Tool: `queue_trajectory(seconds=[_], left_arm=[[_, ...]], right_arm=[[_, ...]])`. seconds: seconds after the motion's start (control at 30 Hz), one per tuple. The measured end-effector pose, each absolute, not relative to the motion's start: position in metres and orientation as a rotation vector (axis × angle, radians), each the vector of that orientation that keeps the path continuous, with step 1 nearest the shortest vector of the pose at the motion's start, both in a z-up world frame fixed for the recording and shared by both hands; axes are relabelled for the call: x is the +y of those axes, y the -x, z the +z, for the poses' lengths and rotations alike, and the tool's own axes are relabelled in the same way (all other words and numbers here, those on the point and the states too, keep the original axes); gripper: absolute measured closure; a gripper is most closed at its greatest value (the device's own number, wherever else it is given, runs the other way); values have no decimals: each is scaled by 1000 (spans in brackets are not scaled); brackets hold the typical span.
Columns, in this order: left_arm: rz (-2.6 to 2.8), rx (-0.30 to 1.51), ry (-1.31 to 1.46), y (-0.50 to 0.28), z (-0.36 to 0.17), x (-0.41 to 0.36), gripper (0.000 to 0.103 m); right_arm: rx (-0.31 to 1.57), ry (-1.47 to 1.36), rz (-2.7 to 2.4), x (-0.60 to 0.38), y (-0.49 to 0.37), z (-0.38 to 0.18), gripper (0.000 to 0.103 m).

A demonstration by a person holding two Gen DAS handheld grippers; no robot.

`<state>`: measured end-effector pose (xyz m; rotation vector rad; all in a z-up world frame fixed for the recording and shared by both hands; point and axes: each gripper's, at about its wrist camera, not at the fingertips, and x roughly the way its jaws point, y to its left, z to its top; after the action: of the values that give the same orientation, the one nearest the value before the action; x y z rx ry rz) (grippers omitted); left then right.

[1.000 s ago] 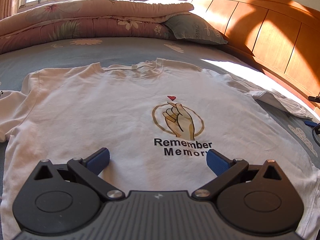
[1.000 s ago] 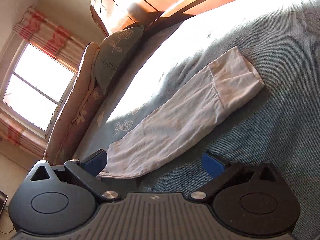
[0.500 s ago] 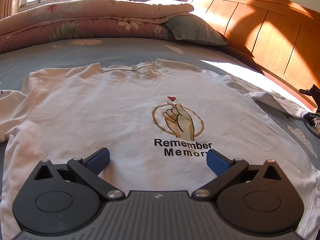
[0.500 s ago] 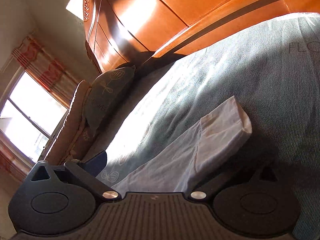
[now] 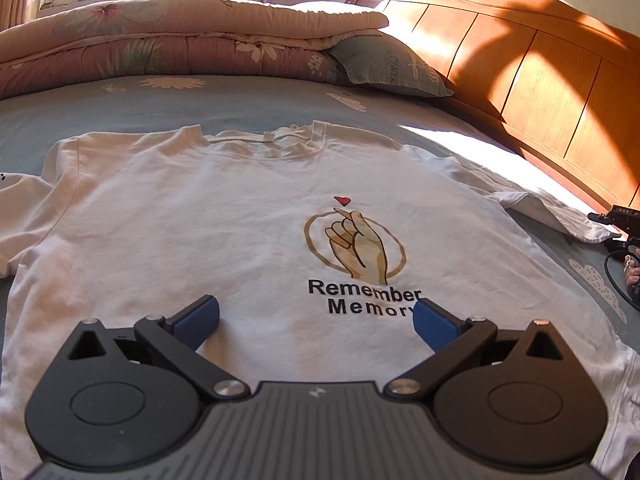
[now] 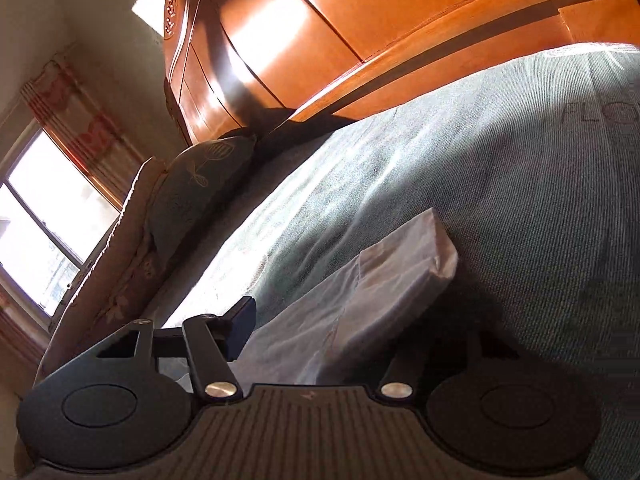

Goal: Fold clothes

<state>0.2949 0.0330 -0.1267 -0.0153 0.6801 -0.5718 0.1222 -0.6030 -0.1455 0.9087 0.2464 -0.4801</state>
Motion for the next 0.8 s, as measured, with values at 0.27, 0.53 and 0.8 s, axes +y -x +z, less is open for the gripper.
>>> queue_trajectory(seconds=[0.27, 0.53, 0.8], left_arm=[[-570, 679, 8, -294, -127, 32, 1], [-569, 679, 6, -295, -128, 32, 1], [-572, 680, 12, -295, -127, 33, 1]], right_arm=[[296, -937, -528, -611, -125, -141, 92], [347, -780, -610, -623, -134, -116, 82], [380, -745, -840, -613, -113, -95, 48]])
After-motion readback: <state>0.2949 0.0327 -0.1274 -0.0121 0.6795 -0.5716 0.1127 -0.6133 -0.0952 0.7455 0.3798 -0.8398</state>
